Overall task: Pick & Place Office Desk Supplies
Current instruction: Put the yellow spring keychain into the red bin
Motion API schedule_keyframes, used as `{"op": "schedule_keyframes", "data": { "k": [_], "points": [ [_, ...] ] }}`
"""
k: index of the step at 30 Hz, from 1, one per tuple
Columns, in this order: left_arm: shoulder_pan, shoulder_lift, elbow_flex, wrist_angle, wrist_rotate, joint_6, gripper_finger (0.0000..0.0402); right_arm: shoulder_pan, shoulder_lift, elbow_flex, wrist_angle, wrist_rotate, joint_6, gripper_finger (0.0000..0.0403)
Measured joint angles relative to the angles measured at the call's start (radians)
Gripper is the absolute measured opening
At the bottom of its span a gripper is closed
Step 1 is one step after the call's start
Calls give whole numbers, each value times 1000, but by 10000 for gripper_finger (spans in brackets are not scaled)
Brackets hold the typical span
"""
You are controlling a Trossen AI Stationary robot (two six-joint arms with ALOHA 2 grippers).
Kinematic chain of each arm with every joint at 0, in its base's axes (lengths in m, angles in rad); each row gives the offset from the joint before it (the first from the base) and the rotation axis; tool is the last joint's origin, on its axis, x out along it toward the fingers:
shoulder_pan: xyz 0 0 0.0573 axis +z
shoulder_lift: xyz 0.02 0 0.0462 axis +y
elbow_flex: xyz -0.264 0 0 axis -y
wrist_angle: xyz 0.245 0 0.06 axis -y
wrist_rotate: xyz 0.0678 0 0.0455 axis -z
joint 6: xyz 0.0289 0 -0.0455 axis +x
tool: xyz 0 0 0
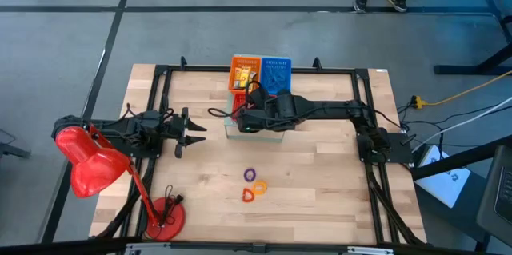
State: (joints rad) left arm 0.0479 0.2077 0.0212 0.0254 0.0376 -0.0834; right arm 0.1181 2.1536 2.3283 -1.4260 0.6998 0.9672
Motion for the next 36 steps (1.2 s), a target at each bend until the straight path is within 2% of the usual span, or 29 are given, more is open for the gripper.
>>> {"op": "schedule_keyframes", "data": {
  "k": [10, 15, 18, 23, 30, 36],
  "points": [
    [0, 0, 0, 0, 0, 0, 150, 3, 0, 0, 0, 34, 2, 155],
    [0, 0, 0, 0, 0, 0, 150, 3, 0, 0, 0, 34, 11, 188],
    [0, 0, 0, 0, 0, 0, 150, 3, -1, 0, -1, 15, 10, 198],
    [0, 0, 0, 0, 0, 0, 150, -10, -54, -2, -1, -107, 21, 201],
    [0, 0, 0, 0, 0, 0, 150, -32, -142, -1, 0, -123, 86, 201],
    [0, 0, 0, 0, 0, 0, 150, -91, -151, -1, 2, -282, 95, 201]
  ]
}}
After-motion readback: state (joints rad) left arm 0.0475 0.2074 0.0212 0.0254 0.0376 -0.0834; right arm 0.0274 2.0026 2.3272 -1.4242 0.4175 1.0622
